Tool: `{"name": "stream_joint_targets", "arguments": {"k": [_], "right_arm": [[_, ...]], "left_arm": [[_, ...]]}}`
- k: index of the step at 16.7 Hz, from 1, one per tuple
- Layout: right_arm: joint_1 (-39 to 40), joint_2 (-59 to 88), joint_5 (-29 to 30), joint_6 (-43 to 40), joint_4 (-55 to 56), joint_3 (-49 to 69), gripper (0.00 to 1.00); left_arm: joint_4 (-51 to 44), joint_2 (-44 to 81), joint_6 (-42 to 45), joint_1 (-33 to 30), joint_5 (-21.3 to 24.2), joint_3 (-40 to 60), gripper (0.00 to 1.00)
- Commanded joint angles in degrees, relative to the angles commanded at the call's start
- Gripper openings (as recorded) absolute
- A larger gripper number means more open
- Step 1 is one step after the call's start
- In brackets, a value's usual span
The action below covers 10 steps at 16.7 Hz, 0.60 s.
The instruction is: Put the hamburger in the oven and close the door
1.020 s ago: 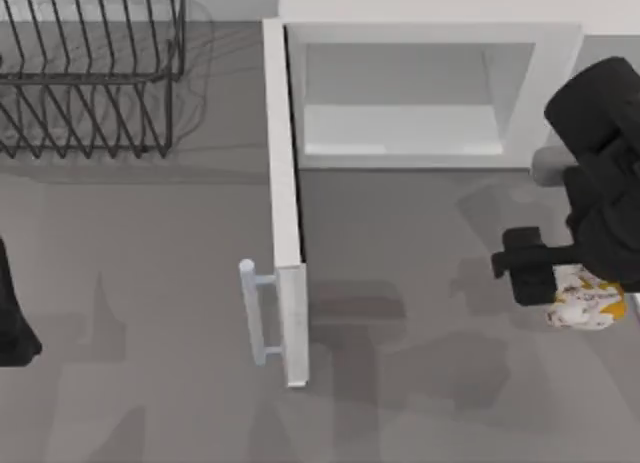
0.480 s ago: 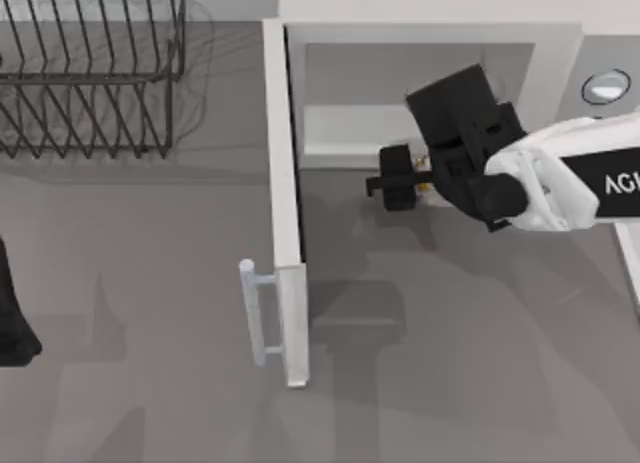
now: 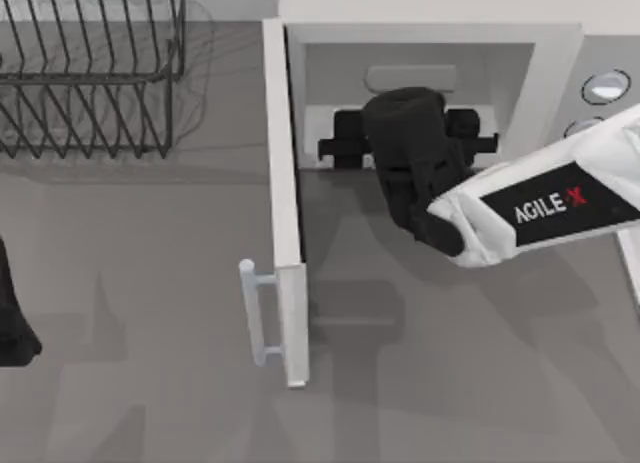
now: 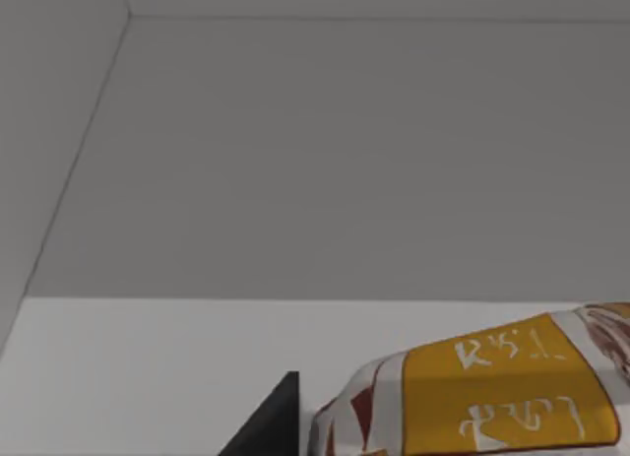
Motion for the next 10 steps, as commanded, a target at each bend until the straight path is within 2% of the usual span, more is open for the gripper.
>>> {"name": "stream_joint_targets", "arguments": {"k": [10], "right_arm": [[-1.76,2.04,0.59,-0.48,1.42,2.03,0.0]], "left_arm": [[0.0,0.0,0.0,0.0,0.0,0.0,1.0]]}}
